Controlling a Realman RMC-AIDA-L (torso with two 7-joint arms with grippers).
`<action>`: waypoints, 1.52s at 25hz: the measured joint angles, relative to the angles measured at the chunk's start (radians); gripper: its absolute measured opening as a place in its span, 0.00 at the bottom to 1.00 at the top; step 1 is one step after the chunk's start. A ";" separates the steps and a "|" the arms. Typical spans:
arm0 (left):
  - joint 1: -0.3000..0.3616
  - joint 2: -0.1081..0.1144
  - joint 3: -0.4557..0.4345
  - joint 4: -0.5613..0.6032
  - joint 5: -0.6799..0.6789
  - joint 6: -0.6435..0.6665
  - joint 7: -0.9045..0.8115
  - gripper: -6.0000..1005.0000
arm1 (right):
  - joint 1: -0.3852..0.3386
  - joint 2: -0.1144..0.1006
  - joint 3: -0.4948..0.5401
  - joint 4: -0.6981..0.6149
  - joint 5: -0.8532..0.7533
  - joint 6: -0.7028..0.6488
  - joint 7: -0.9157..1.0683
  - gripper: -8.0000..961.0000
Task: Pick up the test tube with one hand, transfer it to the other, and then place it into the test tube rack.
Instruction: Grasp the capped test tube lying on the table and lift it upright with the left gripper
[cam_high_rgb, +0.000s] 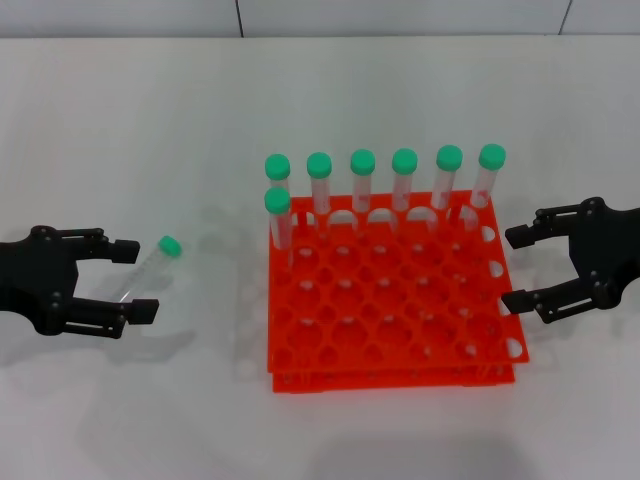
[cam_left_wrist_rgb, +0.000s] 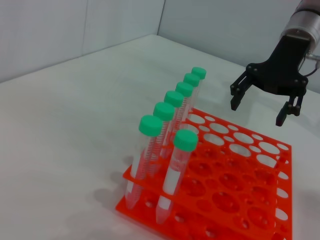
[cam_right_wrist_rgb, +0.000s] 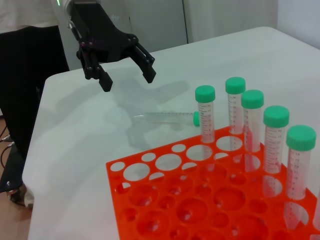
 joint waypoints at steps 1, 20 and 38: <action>0.000 -0.001 0.000 0.000 0.000 -0.001 0.000 0.86 | 0.000 0.000 0.000 0.001 0.000 0.000 0.000 0.86; -0.007 -0.002 0.000 0.000 0.000 -0.009 0.000 0.86 | 0.001 0.002 -0.001 0.001 0.000 0.000 0.000 0.86; -0.058 0.008 0.001 0.101 0.047 0.072 -0.432 0.86 | 0.001 0.003 -0.002 -0.002 0.000 0.022 -0.010 0.86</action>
